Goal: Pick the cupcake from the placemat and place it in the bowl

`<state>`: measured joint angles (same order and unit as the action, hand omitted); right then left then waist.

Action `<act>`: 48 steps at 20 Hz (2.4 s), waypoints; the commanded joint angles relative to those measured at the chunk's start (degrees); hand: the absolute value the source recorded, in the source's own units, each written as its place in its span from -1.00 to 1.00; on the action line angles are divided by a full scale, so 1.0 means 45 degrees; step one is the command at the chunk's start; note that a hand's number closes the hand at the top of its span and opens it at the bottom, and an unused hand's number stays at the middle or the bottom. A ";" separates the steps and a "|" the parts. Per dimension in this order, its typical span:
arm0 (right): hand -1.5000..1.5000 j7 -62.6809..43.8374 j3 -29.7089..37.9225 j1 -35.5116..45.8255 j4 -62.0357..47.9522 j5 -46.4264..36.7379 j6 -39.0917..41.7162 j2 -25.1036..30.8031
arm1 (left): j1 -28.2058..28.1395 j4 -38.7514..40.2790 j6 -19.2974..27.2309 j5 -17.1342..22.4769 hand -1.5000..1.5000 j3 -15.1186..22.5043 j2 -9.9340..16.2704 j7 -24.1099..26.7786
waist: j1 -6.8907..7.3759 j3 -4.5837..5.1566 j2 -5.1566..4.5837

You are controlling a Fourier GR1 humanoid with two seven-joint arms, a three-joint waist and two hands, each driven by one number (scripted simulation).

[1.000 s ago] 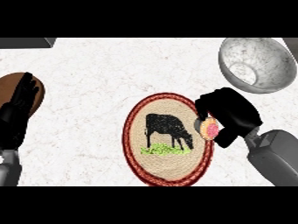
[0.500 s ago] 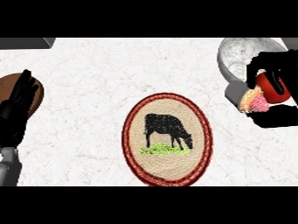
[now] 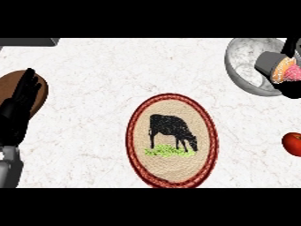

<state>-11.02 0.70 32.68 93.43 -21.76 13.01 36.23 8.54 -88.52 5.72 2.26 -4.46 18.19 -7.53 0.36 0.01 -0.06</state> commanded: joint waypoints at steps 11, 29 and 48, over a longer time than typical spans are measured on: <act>1.00 0.6304 0.0898 0.3839 -1.0790 -0.1647 -0.1980 -0.0732 | 0.0276 0.0321 -0.0338 -0.0097 0.00 -0.0129 -0.0316 0.0230 | 0.0333 -0.0011 -0.0131; -1.00 0.8395 0.1777 0.6096 -1.7518 -0.1984 -0.0090 -0.0207 | 0.0371 0.0062 -0.0332 -0.0538 0.00 0.0267 -0.0537 0.0159 | 0.0832 -0.0053 -0.0304; -1.00 0.9045 0.6358 0.4410 -1.9517 0.2472 0.6231 0.4452 | 0.0359 0.0237 -0.0649 -0.0232 0.00 -0.0196 -0.0291 0.0401 | 0.0723 -0.0121 -0.0478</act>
<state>27.54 28.00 55.20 6.44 -11.86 34.40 52.10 11.32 -87.85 4.08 0.49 -4.54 16.01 -7.07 3.46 -0.45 -2.03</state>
